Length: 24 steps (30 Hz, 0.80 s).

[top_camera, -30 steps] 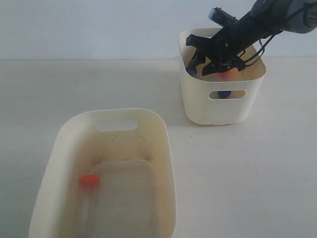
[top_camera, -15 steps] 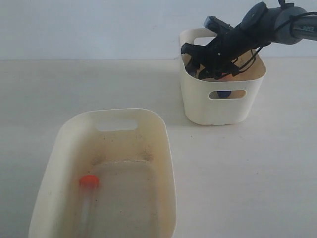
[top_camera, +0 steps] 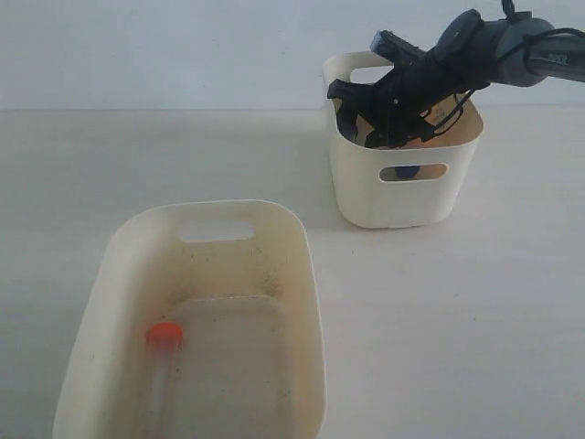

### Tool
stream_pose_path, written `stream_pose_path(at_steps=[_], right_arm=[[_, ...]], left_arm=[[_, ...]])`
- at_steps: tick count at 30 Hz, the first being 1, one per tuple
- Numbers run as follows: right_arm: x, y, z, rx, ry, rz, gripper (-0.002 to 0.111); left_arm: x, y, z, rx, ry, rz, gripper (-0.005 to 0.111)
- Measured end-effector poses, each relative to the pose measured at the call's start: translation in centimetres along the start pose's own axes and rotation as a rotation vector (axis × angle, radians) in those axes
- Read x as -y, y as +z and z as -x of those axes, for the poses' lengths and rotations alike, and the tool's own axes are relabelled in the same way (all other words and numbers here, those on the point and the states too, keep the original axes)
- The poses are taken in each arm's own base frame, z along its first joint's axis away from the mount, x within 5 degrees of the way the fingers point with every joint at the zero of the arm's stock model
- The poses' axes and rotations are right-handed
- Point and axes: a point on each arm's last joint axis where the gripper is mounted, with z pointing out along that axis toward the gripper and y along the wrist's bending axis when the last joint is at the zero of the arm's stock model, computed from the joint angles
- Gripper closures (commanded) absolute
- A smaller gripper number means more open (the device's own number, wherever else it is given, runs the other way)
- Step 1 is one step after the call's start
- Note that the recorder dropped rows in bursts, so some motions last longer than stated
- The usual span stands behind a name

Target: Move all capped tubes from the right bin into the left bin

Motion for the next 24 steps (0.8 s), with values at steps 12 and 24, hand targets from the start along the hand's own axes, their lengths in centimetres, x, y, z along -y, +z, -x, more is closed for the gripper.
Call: stream_pose_path(at_steps=[12, 24], right_arm=[[0.0, 0.1, 0.0, 0.0, 0.039, 0.001, 0.048], [-0.6, -1.1, 0.4, 0.006, 0.012, -0.013, 0.08]], left_arm=[[0.0, 0.0, 0.0, 0.0, 0.0, 0.0, 0.102], [0.0, 0.0, 0.0, 0.0, 0.0, 0.0, 0.102]])
